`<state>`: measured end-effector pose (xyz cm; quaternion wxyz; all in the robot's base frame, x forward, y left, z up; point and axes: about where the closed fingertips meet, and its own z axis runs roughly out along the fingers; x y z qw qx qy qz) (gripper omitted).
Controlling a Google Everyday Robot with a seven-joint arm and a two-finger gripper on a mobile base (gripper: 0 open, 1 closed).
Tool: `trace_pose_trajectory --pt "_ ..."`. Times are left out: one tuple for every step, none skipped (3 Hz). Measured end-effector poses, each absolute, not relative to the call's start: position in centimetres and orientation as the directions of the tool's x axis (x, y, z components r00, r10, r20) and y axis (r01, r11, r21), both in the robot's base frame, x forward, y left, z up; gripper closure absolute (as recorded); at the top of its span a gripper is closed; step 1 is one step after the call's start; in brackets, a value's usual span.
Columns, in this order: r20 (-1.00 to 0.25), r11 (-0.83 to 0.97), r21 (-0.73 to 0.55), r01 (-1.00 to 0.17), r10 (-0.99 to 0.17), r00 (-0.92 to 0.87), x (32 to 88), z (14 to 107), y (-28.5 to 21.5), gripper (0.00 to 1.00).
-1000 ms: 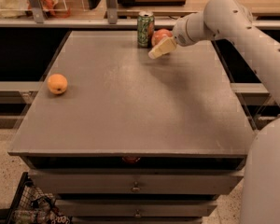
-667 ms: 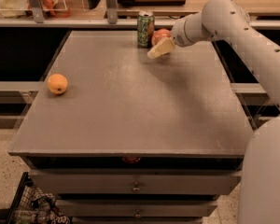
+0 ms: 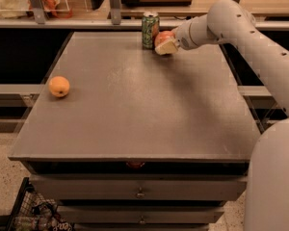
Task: Move apple near orange
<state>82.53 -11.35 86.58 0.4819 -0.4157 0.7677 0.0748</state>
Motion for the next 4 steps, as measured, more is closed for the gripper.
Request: trace_pose_trajectory --pt "-0.807 0.642 -0.279 -0.715 -0.56 -0.188 82.5 86.5 -11.2 0.63" --pt "-0.81 0.631 -0.29 -0.719 -0.562 -0.166 82.1 87.4 -11.2 0.87" --pt "-0.817 0.624 -0.32 -0.713 -0.563 -0.126 81.4 89.3 -11.5 1.0" --pt "-0.825 0.603 -0.35 -0.717 -0.561 -0.07 80.5 91.8 -11.4 1.0"
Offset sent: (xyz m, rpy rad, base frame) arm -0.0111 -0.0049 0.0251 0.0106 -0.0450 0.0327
